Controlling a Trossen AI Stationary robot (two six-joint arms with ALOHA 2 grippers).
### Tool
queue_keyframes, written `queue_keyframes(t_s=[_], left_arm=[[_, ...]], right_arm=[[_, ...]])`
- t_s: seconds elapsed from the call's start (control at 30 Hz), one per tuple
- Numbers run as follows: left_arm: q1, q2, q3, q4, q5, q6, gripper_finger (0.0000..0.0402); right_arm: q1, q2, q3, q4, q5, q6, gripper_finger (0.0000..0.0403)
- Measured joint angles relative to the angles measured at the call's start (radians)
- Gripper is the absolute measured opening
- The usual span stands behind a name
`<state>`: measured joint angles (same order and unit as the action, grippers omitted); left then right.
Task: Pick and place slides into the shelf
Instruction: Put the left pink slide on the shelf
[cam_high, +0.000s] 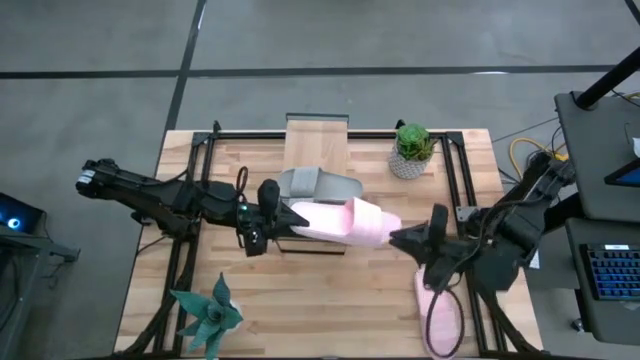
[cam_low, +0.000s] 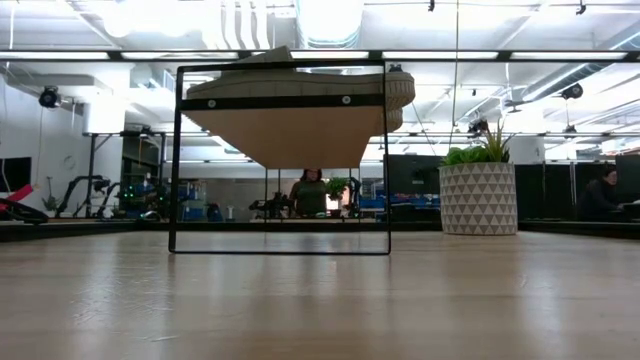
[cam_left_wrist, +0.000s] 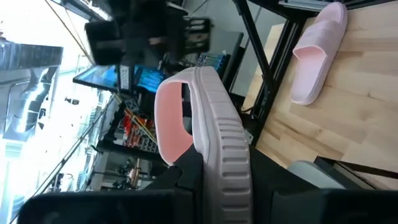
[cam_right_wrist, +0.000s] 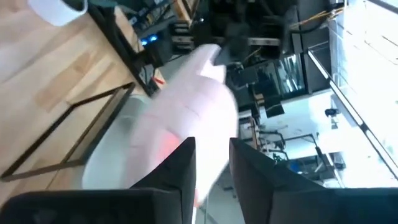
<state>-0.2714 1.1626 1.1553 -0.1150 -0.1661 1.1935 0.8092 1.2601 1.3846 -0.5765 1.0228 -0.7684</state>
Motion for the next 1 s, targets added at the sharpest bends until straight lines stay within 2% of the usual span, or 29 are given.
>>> queue_keyframes(t_s=[0.23, 0.4, 0.7, 1.0], left_arm=[[0.000, 0.007, 0.000, 0.012, 0.000, 0.050, 0.0051], [0.000, 0.029, 0.002, 0.042, 0.000, 0.076, 0.0051], [0.001, 0.039, 0.003, 0.063, -0.003, 0.080, 0.0051], [0.001, 0.049, 0.003, 0.101, -0.005, 0.100, 0.0051]], right_arm=[[-0.058, -0.063, 0.001, -0.056, -0.090, 0.040, 0.0086], [-0.100, -0.064, 0.001, -0.075, -0.140, 0.064, 0.0107], [-0.110, -0.064, 0.001, -0.124, -0.143, 0.110, 0.0170], [-0.121, -0.064, 0.001, -0.126, -0.154, 0.131, 0.0177]])
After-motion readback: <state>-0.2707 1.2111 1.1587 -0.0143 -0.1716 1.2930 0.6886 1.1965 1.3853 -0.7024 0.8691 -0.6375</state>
